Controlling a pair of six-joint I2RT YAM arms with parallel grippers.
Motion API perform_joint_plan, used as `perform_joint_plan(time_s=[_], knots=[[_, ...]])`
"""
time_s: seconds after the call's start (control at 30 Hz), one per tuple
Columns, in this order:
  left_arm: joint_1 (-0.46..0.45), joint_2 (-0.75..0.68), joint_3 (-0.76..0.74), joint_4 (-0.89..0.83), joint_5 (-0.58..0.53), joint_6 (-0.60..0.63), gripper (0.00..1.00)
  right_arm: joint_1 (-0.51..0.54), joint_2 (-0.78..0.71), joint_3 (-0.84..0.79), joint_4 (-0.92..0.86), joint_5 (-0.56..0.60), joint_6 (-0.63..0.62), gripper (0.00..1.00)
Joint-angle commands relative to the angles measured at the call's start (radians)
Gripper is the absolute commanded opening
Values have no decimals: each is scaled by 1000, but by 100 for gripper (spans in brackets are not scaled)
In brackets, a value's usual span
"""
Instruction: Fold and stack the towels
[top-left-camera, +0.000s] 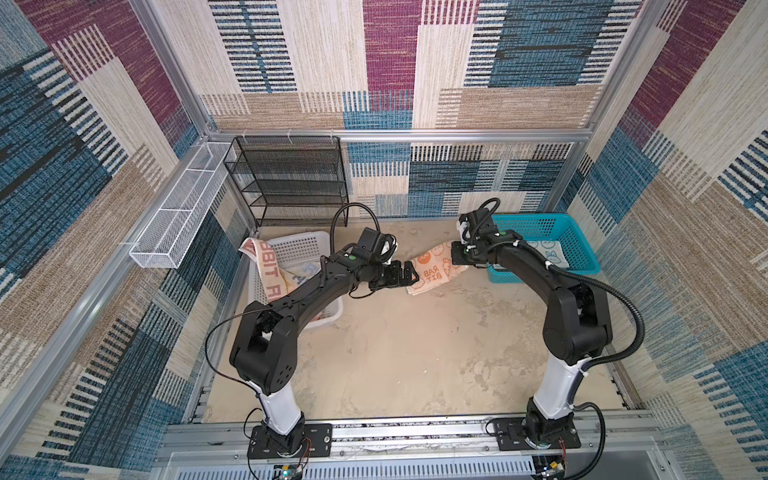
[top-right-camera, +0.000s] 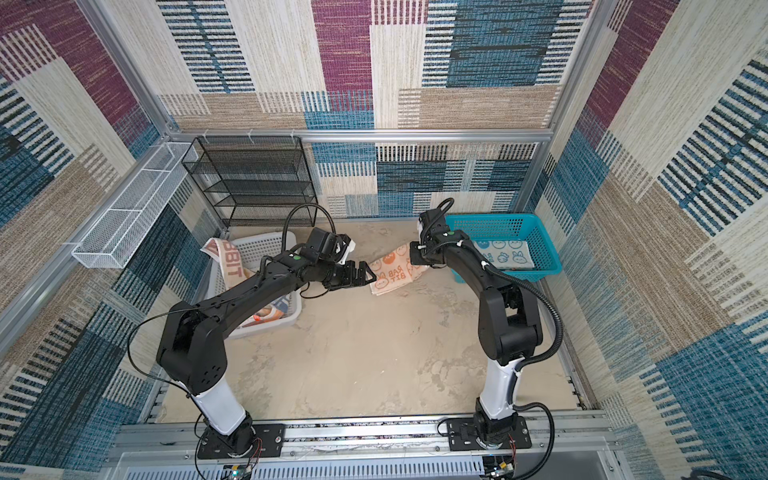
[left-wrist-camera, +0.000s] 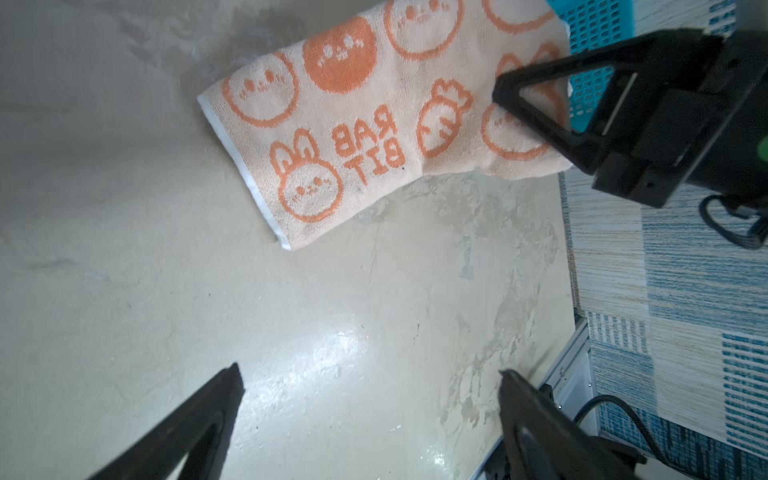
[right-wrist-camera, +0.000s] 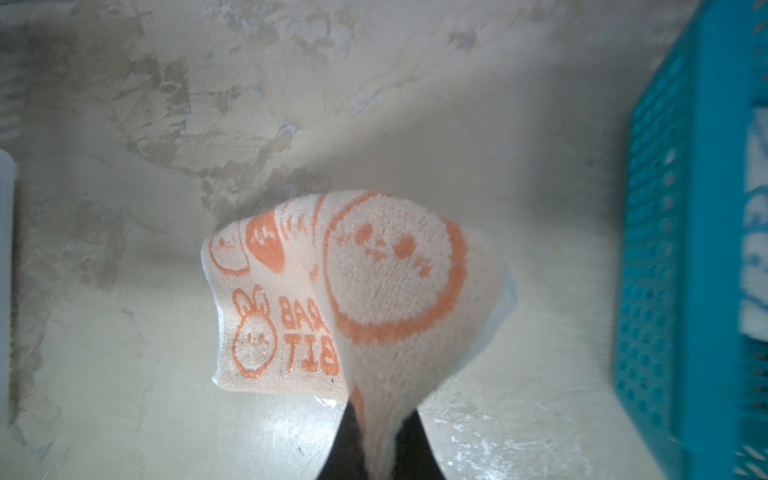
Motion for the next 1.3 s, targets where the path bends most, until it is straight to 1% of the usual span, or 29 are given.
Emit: perform_joint_plan(time_s=[0.0,0.1,0.23,0.37,0.53,0.63,0.9,1.13,1.27], knots=[[2,62,112,-32,35,17,99,-13,53,115,-170,168,-54,1],[2,111,204,-53,53,12,99,-39,77,215,-231,202,-69,1],[2,148,260,-60,63,8,99,-71,85,308,-277,177,-91,1],[2,162,264,-59,72,6,99,-106,98,357,-310,172,-118,2],[0,163,262,-52,70,-3,99,-157,94,371,-314,155,-126,2],[0,173,286,-54,76,-11,99,-182,87,365,-312,169,-129,2],[1,195,338,-87,74,-5,99,-225,61,298,-257,266,-170,2],[0,214,352,-107,76,6,99,-286,10,191,-135,269,-236,4],[-1,223,356,-108,77,4,99,-314,24,162,-106,292,-259,3]])
